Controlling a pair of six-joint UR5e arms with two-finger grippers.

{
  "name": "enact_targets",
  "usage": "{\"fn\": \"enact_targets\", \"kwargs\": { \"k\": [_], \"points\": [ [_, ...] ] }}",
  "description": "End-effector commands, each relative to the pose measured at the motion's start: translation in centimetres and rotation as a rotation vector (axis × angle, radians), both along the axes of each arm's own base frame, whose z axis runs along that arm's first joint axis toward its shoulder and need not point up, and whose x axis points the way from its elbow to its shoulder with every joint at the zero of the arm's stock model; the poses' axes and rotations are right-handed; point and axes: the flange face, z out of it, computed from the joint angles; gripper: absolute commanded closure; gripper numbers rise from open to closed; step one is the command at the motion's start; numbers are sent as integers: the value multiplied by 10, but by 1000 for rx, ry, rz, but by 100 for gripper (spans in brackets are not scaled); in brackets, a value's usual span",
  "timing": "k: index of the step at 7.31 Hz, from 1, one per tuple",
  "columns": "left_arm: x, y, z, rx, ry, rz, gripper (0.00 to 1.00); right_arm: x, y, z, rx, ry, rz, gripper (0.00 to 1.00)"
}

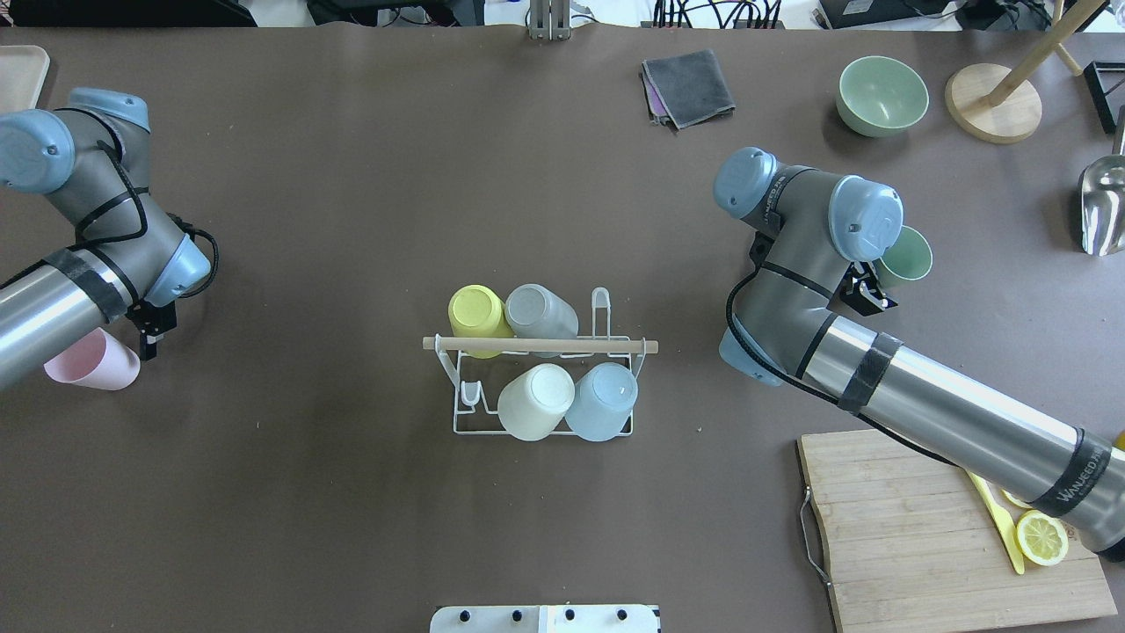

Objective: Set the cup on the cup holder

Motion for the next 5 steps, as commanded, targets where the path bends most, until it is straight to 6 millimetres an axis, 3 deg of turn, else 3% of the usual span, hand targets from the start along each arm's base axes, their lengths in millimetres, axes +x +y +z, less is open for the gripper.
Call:
{"fn": "enact_targets", "kwargs": {
  "k": [1, 5],
  "points": [
    [1, 4, 4, -16, -17, 9, 2, 2, 2, 2, 1, -1, -2, 0],
    [5, 11, 6, -27, -17, 34, 2, 7, 1, 3, 3, -1, 2, 0]
  ]
}}
